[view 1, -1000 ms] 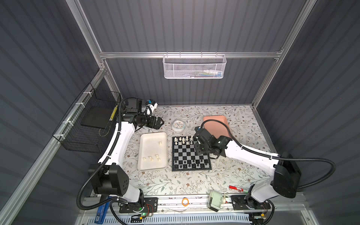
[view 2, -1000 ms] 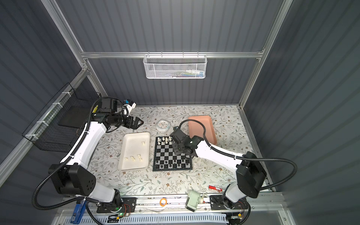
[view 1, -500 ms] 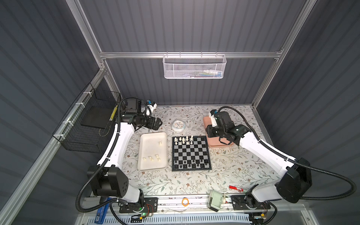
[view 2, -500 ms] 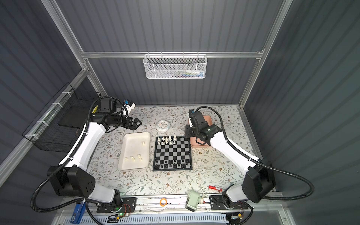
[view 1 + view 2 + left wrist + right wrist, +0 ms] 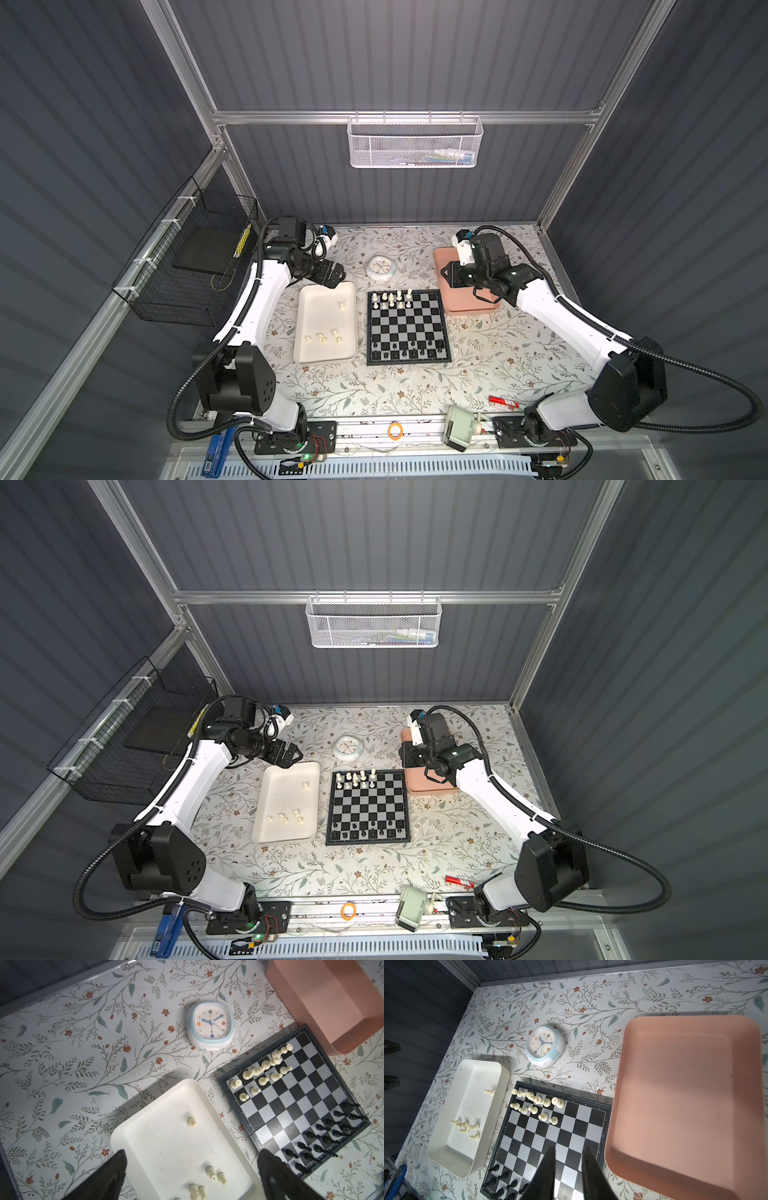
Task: Set up the chess pieces on the board
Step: 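Open and raise the right gripper while the left gripper moves over the white tray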
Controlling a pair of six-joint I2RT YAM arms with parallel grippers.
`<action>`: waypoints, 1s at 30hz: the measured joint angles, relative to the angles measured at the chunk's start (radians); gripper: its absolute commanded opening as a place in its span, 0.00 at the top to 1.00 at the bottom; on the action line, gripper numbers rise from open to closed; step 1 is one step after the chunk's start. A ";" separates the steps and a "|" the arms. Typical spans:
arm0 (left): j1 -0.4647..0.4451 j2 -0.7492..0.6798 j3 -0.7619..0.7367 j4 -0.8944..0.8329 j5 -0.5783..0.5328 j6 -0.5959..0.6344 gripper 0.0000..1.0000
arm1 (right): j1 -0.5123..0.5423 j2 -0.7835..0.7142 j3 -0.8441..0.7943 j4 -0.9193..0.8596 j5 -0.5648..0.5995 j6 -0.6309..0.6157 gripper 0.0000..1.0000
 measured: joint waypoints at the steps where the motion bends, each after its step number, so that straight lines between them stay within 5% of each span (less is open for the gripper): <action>1: 0.000 0.006 -0.008 0.003 -0.002 0.000 0.01 | -0.007 0.003 -0.003 0.010 -0.006 0.002 0.73; 17: 0.000 0.103 -0.113 0.117 -0.055 0.018 0.02 | -0.080 0.009 -0.075 0.108 -0.031 0.056 0.76; 30: 0.000 0.101 -0.196 0.160 -0.085 0.017 0.11 | -0.094 0.016 -0.097 0.137 -0.031 0.056 0.77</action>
